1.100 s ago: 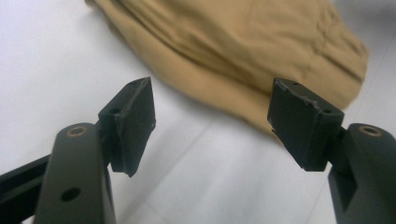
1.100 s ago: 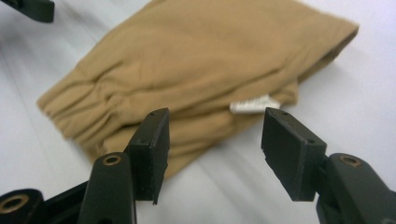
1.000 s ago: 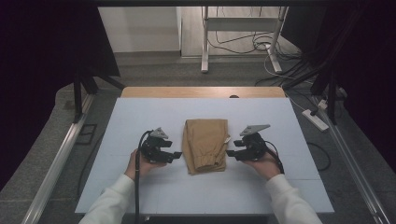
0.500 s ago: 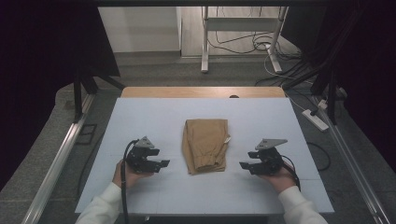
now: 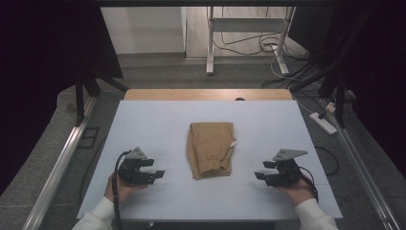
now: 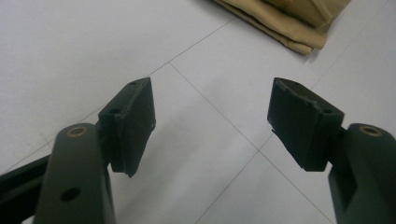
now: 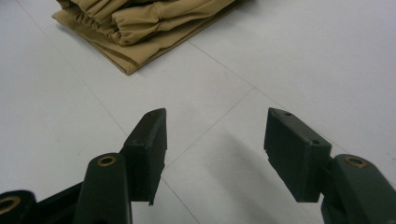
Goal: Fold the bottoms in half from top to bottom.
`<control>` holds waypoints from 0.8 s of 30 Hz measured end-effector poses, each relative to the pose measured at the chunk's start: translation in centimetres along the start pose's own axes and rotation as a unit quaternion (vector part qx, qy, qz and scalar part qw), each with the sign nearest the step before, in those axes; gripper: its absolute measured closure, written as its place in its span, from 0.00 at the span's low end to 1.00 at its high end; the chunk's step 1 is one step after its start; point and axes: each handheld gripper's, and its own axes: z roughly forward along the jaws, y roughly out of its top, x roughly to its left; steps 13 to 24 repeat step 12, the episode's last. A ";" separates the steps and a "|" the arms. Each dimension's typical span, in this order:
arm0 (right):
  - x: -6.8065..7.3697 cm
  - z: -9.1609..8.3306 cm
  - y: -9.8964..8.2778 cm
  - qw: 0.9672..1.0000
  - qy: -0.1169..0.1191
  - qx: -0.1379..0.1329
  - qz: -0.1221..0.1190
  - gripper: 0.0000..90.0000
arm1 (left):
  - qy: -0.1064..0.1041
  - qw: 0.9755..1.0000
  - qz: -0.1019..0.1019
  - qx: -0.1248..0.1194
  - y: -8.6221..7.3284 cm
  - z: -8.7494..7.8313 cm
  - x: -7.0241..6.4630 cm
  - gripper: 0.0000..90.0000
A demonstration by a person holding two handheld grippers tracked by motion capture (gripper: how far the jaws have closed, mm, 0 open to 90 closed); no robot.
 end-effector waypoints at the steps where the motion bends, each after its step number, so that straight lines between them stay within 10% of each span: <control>1: 0.0 0.1 0.0 1.000 0.000 0.002 0.000 0.44 | -0.001 1.000 0.001 0.002 0.0 0.0 0.0 0.35; 24: 0.0 0.1 0.0 1.000 0.002 0.001 -0.003 0.43 | 0.002 1.000 -0.002 0.001 -0.1 0.1 0.2 0.35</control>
